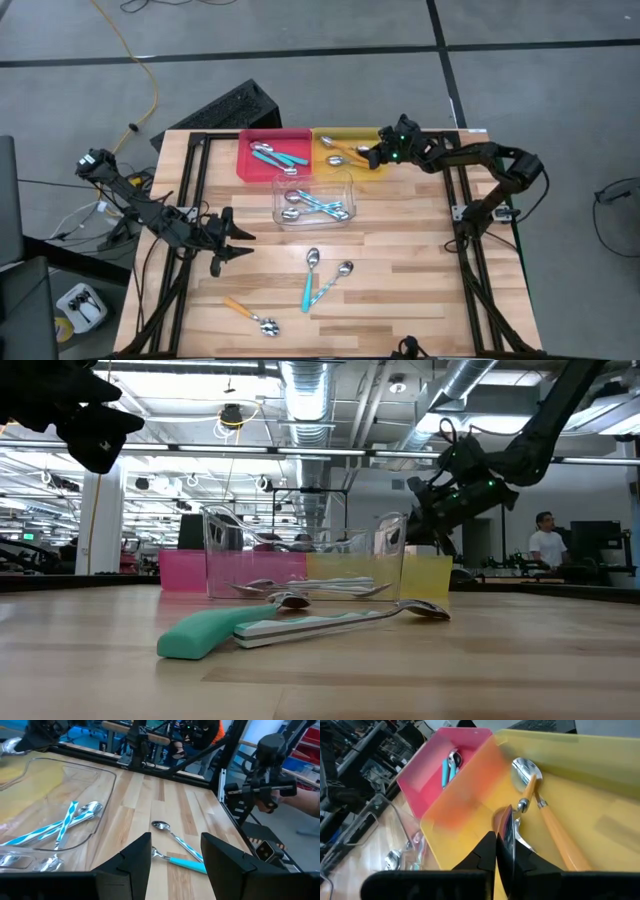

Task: Sort silverware by color (type)
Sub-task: Put the yellow spoon into the yellow bin, then put the green patterned spoon into the transparent bin

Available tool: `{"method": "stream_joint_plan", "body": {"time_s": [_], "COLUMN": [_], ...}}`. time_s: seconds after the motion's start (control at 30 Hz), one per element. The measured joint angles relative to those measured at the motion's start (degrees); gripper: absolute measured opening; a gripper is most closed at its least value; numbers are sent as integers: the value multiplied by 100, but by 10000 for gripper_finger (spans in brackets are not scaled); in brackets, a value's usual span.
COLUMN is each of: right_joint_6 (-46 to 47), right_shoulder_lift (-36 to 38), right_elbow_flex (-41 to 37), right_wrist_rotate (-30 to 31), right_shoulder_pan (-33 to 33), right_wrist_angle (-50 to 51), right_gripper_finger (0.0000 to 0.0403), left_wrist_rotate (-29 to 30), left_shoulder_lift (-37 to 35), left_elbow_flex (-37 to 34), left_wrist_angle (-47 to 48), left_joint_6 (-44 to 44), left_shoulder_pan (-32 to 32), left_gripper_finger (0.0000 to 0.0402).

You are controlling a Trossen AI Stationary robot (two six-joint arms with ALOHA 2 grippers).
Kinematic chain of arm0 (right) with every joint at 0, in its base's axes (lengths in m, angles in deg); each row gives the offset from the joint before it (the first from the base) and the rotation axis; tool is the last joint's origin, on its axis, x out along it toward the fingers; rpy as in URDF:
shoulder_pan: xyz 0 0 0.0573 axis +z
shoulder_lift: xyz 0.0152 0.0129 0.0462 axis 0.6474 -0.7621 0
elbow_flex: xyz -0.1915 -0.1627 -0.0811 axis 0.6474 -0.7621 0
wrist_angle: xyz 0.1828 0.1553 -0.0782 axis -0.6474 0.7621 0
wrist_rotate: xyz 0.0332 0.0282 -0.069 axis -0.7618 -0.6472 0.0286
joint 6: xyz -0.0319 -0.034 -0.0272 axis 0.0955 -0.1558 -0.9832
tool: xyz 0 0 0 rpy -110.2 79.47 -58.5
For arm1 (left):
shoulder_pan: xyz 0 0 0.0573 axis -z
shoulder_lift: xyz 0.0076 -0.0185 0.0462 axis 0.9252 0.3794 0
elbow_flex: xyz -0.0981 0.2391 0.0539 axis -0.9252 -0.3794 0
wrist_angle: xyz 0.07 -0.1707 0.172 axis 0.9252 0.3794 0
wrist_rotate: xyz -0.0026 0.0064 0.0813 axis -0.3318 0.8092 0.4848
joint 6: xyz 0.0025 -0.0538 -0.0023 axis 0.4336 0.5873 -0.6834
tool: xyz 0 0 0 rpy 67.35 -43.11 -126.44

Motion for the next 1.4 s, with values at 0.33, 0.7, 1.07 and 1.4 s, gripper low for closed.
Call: {"method": "stream_joint_plan", "body": {"time_s": [0.33, 0.7, 1.07, 1.4], "right_joint_6": [-298, -397, -472, -897], "right_shoulder_lift": [-7, 0, 6, 8], "right_elbow_flex": [-7, 309, 1484, 2642], "right_wrist_rotate": [182, 105, -639, -1555], "right_shoulder_pan": [70, 83, 103, 972], "right_wrist_angle": [49, 47, 963, 2665], "right_gripper_finger": [72, 147, 156, 150], "left_wrist_rotate": [32, 162, 161, 157], "left_shoulder_lift": [0, 0, 0, 2], "left_elbow_flex": [0, 0, 2, 2], "left_wrist_angle": [0, 2, 218, 356], "left_joint_6": [0, -42, 31, 48], "left_shoulder_pan": [0, -2, -2, -2], "left_gripper_finger": [155, 155, 155, 155]}}
